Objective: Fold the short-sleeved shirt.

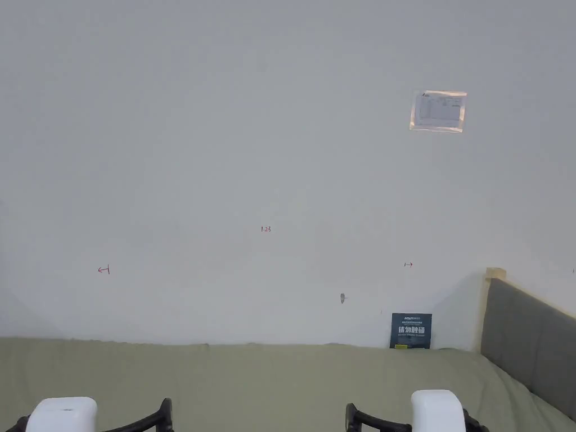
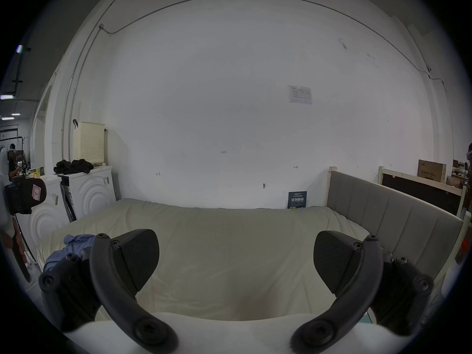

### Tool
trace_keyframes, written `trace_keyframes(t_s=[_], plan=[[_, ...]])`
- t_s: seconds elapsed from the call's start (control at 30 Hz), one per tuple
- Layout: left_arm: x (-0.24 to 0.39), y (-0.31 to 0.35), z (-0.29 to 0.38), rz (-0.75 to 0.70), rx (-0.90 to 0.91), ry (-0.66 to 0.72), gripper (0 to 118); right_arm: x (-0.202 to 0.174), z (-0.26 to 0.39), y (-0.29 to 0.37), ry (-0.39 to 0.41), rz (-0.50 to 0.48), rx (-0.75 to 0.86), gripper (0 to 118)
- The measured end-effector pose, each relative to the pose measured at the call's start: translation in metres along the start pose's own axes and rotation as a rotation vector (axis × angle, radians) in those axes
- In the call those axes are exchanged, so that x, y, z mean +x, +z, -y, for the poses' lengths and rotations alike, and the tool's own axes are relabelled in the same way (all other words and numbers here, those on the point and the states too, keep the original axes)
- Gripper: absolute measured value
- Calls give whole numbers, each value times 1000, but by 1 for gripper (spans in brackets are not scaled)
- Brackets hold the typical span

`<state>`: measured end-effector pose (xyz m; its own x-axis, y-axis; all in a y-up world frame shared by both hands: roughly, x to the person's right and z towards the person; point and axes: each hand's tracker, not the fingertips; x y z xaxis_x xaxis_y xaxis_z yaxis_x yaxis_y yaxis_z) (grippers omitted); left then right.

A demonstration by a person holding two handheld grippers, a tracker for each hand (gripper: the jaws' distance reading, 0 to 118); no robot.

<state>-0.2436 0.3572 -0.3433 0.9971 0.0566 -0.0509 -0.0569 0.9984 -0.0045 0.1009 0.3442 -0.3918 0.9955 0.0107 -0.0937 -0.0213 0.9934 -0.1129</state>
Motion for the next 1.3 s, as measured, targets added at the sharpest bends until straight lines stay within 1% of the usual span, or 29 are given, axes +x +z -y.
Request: trace_keyframes(t_s=[0.3,0.37,0.43,0.5,0.57,0.6,0.63,0.67,0.7,0.73,0.77,0.8,0.87,0.93,1.07,1.13,1.3], plan=[[2,0,0,6,-5,-10,118,0,1,2,5,-2,-3,118],[3,-1,1,8,-7,-16,116,0,0,2,7,-5,-10,118],[5,-1,1,9,-8,-21,109,0,0,2,12,-5,-13,118],[6,-1,1,13,-8,-26,98,-1,0,3,17,-5,-16,118],[7,-2,1,13,-12,-32,89,-2,-2,6,26,-4,-16,114],[7,-2,1,16,-14,-32,77,-2,-2,6,28,-6,-18,101],[7,-3,2,21,-19,-32,64,-3,-2,7,29,-9,-17,81],[8,-3,2,24,-21,-34,45,-3,-2,6,31,-2,-11,53],[9,-3,3,20,-20,-41,19,-3,-2,6,35,13,-8,15],[10,-3,4,12,-18,-48,6,-3,-2,6,41,26,-13,0],[12,-3,5,6,-20,-54,0,-3,-2,5,45,47,-18,0],[12,-2,5,6,-21,-55,0,-1,-1,4,41,61,-12,0],[11,0,6,40,-23,-53,0,0,-1,4,21,41,-20,0],[14,-1,5,25,-32,-73,0,4,2,1,24,46,-29,0],[13,-2,4,42,-20,-46,0,3,4,3,18,42,-20,0],[15,-2,4,43,-16,-62,0,2,4,3,31,20,-28,0],[16,-3,1,39,-20,-54,0,-9,1,11,61,16,-22,0]])
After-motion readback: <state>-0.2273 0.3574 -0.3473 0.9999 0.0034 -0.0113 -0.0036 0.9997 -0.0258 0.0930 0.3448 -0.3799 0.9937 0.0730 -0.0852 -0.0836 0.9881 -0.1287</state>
